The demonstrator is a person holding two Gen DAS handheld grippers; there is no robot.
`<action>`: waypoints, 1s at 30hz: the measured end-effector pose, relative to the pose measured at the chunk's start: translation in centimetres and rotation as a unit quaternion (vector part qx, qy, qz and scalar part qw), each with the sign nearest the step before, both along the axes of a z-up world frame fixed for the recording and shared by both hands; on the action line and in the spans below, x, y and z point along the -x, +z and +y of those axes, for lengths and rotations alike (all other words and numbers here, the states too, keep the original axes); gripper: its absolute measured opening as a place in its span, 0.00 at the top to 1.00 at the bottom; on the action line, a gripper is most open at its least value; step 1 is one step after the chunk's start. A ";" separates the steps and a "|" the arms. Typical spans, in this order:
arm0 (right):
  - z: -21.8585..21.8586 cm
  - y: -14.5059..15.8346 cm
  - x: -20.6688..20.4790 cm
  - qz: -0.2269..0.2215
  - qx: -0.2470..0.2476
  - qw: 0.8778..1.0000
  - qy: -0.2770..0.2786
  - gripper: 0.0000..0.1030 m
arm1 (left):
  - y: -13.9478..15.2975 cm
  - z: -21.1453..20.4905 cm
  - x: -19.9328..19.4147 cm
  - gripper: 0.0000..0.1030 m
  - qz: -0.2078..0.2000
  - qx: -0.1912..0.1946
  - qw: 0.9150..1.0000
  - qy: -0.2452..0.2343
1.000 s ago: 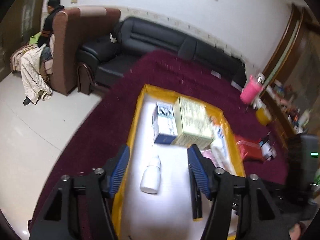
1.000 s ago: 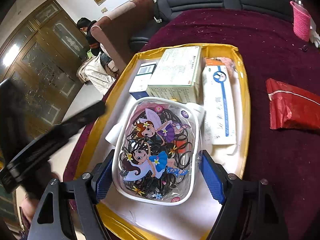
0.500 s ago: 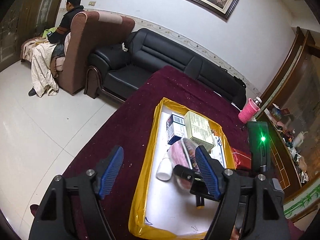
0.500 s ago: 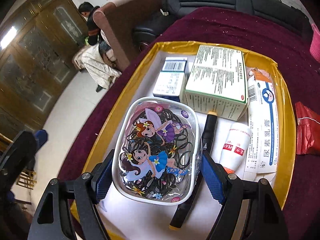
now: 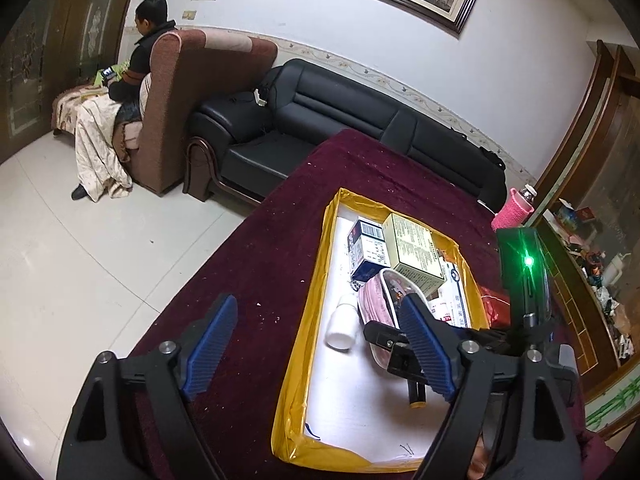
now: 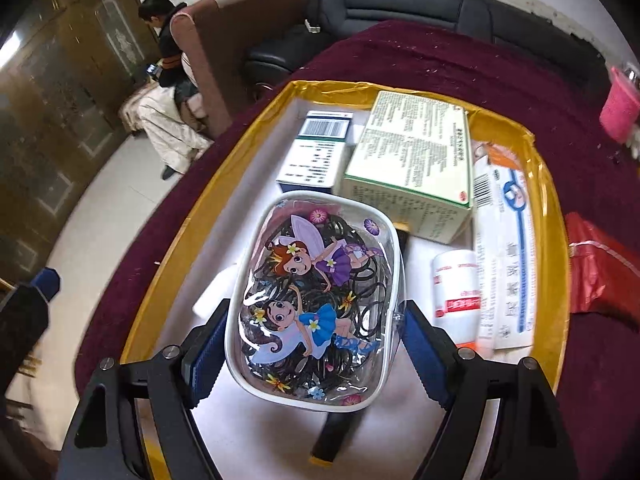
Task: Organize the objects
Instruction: 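Lower the dropper bottle into the tray with the left tool while the right tool sets the pouch down, then move both open tools back toward the markers and tape on the table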
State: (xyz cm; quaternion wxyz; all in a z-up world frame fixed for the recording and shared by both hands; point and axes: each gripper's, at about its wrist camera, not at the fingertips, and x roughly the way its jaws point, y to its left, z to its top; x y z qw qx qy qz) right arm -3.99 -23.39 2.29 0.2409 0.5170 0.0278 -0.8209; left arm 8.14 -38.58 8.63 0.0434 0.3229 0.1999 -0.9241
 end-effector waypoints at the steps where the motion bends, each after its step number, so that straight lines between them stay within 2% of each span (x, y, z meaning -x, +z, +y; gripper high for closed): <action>1: 0.2 0.0 0.0 -0.004 0.009 1.000 -0.001 0.15 | 0.1 0.1 -0.1 0.16 0.001 0.002 1.000 0.001; 5: 1.5 0.8 -0.5 0.006 0.034 0.999 0.001 0.14 | 0.7 1.2 -0.4 0.13 -0.001 0.023 1.000 0.001; 11: 4.8 3.2 -2.5 0.050 0.058 0.997 -0.007 0.12 | 1.7 4.2 -0.9 0.12 0.004 0.091 0.996 0.002; 16: 8.4 4.5 -3.4 0.074 0.069 0.994 -0.031 0.09 | 2.4 7.5 -0.9 0.12 0.007 0.144 0.989 -0.011; 22: 13.9 5.0 -4.2 0.082 0.081 0.991 -0.067 0.09 | 2.8 12.2 -0.4 0.12 0.005 0.179 0.983 -0.048; 30: 21.6 4.1 -4.4 0.077 0.103 0.984 -0.127 0.09 | 2.6 19.1 0.0 0.11 -0.002 0.238 0.966 -0.100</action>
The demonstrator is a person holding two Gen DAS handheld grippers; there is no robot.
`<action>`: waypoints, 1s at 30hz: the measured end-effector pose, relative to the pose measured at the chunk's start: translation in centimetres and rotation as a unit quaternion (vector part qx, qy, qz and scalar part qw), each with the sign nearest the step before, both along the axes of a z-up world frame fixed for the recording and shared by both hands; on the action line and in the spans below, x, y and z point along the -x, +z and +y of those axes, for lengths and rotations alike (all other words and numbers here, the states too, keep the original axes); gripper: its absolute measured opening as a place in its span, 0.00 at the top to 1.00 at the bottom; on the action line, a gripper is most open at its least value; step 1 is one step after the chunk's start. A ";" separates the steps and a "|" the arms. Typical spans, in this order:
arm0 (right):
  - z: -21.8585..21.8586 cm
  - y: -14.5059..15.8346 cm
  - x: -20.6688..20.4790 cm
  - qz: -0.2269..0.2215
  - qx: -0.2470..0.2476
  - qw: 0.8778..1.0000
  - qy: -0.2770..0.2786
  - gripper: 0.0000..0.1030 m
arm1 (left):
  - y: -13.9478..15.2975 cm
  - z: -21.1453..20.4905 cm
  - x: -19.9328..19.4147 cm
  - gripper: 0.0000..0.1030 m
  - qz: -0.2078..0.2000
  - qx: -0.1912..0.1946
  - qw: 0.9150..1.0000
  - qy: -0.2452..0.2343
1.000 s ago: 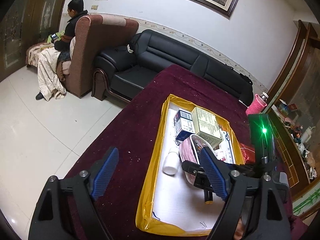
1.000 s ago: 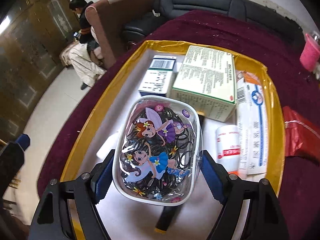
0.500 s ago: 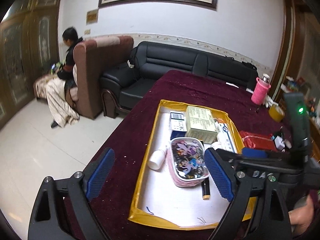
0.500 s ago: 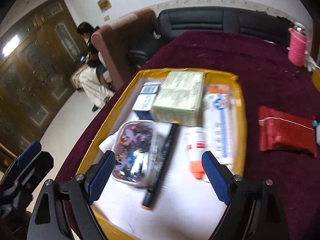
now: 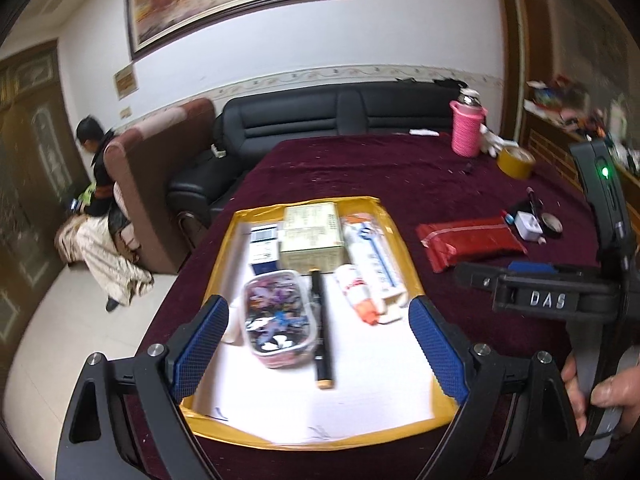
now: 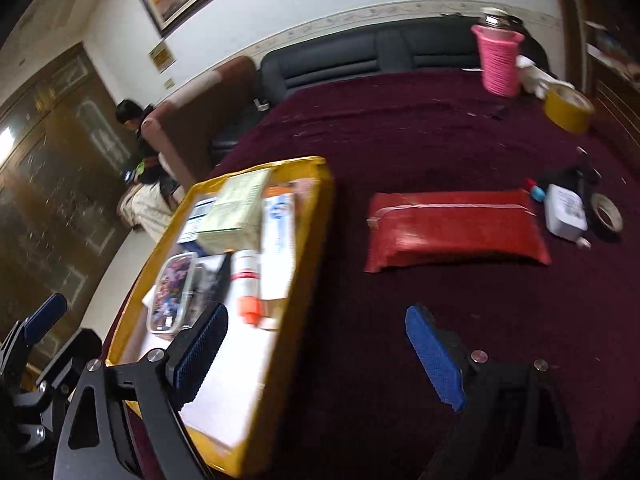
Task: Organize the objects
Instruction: 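Move both open tools back toward the markers and tape on the table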
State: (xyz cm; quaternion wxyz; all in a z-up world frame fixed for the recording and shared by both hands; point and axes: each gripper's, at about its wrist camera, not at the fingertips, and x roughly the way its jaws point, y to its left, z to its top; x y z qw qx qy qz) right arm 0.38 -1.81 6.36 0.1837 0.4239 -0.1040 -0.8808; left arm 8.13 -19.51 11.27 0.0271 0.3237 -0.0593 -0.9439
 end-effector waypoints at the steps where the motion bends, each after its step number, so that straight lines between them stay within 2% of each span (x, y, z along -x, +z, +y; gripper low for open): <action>1: 0.9 -0.2 -0.1 -0.001 0.003 1.000 -0.006 0.09 | -0.1 0.6 0.1 0.11 -0.001 0.005 1.000 -0.004; 15: 14.8 -1.8 0.0 -0.009 0.047 0.993 -0.110 0.09 | -1.2 11.0 1.4 0.12 -0.026 0.077 0.994 -0.076; 20: 20.3 -2.2 1.5 -0.009 0.064 0.984 -0.165 0.09 | -2.6 12.7 3.4 0.12 -0.061 0.064 0.991 -0.104; 25: 25.3 -2.4 4.7 0.002 0.090 0.968 -0.233 0.09 | -4.3 13.7 6.7 0.12 -0.110 0.011 0.986 -0.126; 30: 27.8 -3.4 6.7 0.001 0.120 0.961 -0.250 0.09 | -5.5 16.2 10.2 0.12 -0.102 0.025 0.984 -0.145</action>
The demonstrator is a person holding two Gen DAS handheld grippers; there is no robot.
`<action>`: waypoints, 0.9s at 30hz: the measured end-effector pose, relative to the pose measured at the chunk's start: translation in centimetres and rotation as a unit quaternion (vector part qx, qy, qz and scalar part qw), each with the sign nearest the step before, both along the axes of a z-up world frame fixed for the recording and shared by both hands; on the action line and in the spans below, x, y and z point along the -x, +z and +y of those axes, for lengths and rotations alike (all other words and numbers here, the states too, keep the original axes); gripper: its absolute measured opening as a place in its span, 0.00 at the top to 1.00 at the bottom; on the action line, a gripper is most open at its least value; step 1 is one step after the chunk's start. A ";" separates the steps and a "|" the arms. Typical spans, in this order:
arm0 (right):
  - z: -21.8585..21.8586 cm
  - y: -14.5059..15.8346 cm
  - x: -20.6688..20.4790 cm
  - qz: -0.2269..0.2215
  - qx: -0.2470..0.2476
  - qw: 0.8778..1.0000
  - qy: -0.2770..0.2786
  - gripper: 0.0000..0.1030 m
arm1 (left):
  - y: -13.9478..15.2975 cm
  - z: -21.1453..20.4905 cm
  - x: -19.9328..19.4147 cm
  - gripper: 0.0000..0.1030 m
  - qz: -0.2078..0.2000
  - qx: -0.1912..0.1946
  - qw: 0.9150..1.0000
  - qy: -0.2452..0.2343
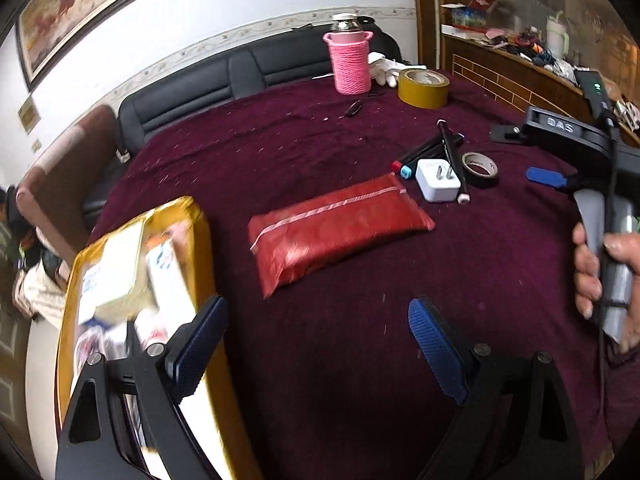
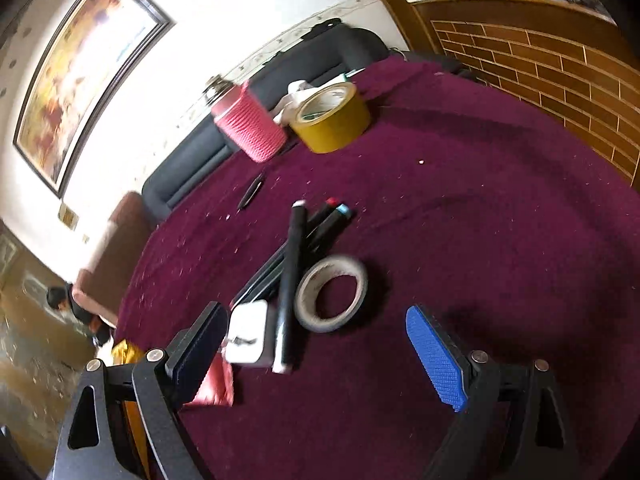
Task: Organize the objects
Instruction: 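Move both open tools back toward the markers and tape on the table, then close the left tool on the red pouch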
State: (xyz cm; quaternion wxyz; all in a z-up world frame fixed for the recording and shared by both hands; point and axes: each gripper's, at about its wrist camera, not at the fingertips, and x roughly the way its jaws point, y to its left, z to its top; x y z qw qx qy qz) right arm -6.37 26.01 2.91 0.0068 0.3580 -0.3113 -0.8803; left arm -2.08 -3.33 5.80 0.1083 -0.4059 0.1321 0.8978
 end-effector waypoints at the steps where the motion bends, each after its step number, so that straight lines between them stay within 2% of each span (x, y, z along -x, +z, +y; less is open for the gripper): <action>1: 0.3 -0.3 0.0 -0.004 0.004 1.000 0.002 0.09 | 0.0 0.4 0.6 0.12 0.001 -0.003 1.000 -0.006; 5: 1.5 -1.6 -0.2 -0.022 0.024 0.999 -0.013 0.09 | -0.5 2.6 4.9 0.12 0.002 -0.006 1.000 -0.031; 8: 2.1 -1.9 -0.1 -0.026 0.035 0.999 -0.018 0.09 | -0.8 3.4 8.0 0.12 0.005 -0.013 1.000 -0.026; 11: 1.4 -1.8 0.1 -0.027 0.021 0.999 -0.009 0.08 | -1.9 3.0 10.9 0.12 -0.035 -0.056 0.998 -0.014; 14: 1.0 -1.8 0.3 -0.028 0.013 1.000 0.000 0.07 | -3.9 2.4 12.6 0.12 -0.094 -0.095 0.991 -0.004; 17: 0.8 -1.9 0.4 -0.029 0.013 0.999 0.006 0.07 | -4.2 2.9 11.8 0.12 -0.092 -0.080 0.992 -0.018; 20: 0.6 -1.9 0.4 -0.030 0.008 0.999 0.009 0.07 | -4.0 3.6 10.2 0.12 -0.111 -0.082 0.989 -0.058; 24: 0.5 -1.9 0.3 -0.030 0.012 0.999 0.015 0.07 | -4.1 4.6 7.4 0.12 -0.148 -0.097 0.979 -0.105; 26: 0.5 -1.9 0.1 -0.030 0.013 0.999 0.015 0.07 | -4.1 4.5 6.3 0.12 -0.182 -0.127 0.968 -0.120; 27: 0.5 -1.9 0.1 -0.030 0.014 0.999 0.015 0.07 | -3.5 4.1 5.8 0.12 -0.177 -0.138 0.967 -0.118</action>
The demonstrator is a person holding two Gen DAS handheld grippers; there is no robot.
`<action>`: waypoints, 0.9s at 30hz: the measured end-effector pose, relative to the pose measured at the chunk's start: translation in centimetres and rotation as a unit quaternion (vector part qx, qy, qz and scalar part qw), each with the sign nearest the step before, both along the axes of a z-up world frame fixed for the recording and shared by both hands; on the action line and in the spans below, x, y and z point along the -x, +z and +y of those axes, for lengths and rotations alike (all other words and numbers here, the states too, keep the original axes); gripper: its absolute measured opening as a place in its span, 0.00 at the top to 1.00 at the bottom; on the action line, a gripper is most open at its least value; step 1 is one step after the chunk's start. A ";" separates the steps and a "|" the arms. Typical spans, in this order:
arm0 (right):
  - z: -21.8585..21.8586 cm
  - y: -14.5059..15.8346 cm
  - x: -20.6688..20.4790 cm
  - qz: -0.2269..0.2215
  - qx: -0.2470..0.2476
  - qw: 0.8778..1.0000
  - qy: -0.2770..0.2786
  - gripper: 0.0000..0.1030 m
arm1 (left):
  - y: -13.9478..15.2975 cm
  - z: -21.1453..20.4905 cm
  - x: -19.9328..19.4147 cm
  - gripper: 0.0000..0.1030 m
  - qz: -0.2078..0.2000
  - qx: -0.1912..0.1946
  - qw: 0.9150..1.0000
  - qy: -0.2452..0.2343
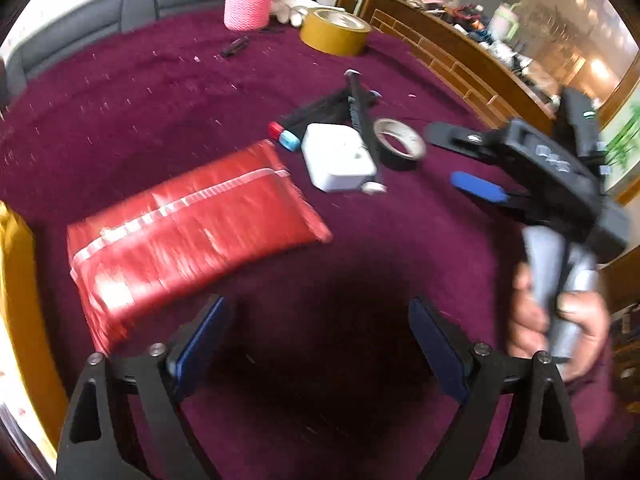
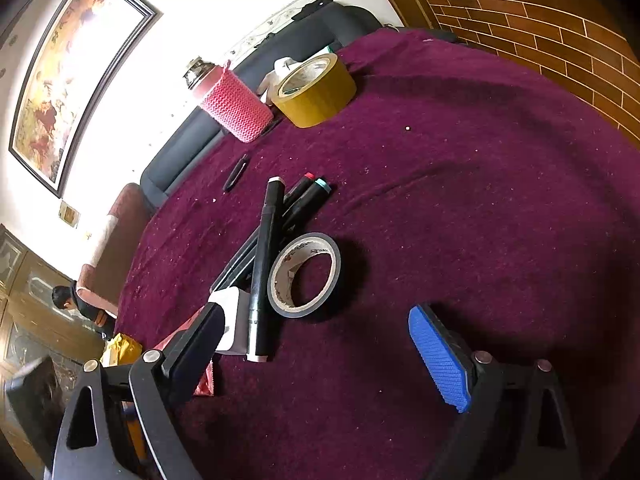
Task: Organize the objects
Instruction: 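Close the left tool on the red pouch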
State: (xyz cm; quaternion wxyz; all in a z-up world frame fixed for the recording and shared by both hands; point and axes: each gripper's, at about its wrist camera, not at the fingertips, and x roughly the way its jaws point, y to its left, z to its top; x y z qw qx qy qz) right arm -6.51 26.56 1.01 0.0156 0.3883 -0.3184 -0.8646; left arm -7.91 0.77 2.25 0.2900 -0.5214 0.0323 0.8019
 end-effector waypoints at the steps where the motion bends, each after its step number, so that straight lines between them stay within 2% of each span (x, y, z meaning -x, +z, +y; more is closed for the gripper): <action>1: 0.0 0.0 0.0 0.000 0.001 1.000 -0.001 0.07 | 0.6 -0.3 0.0 0.12 0.014 0.000 1.000 0.005; 4: 0.2 -0.1 -0.1 -0.001 0.005 1.000 -0.002 0.07 | 2.7 -1.3 1.1 0.12 0.080 0.021 0.996 0.031; 6: 0.2 0.0 -0.1 -0.001 0.007 1.000 -0.002 0.07 | 3.1 -2.3 3.3 0.12 0.083 0.014 0.995 0.044; 8: 0.2 0.0 0.0 -0.002 0.006 1.000 -0.001 0.07 | 2.7 -2.8 5.7 0.12 0.085 0.028 0.994 0.063; 10: 0.0 0.0 0.0 -0.002 0.002 1.000 0.003 0.06 | 1.5 -3.3 8.1 0.12 0.069 0.040 0.994 0.080; 12: -0.1 0.0 0.1 -0.001 -0.001 1.000 0.006 0.05 | -0.3 -3.7 10.1 0.12 0.029 0.044 0.994 0.099; 14: -0.1 0.0 0.1 0.000 0.002 1.000 0.010 0.05 | -1.8 -4.3 11.1 0.12 -0.019 0.016 0.994 0.107; 15: -0.1 0.0 0.2 0.000 0.002 1.000 0.010 0.05 | -1.6 -4.5 10.9 0.12 -0.013 0.005 0.994 0.107; 20: -0.4 0.0 0.4 -0.002 -0.007 1.000 0.016 0.04 | -1.3 -4.1 8.7 0.12 -0.039 -0.012 0.997 0.070; 24: -0.3 0.0 0.3 -0.002 -0.004 1.000 0.017 0.04 | -1.6 -3.2 5.5 0.12 -0.061 -0.036 0.996 0.049; 27: -0.2 0.0 0.3 -0.002 0.000 1.000 0.016 0.04 | -1.6 -1.7 3.1 0.12 -0.033 -0.011 0.999 0.039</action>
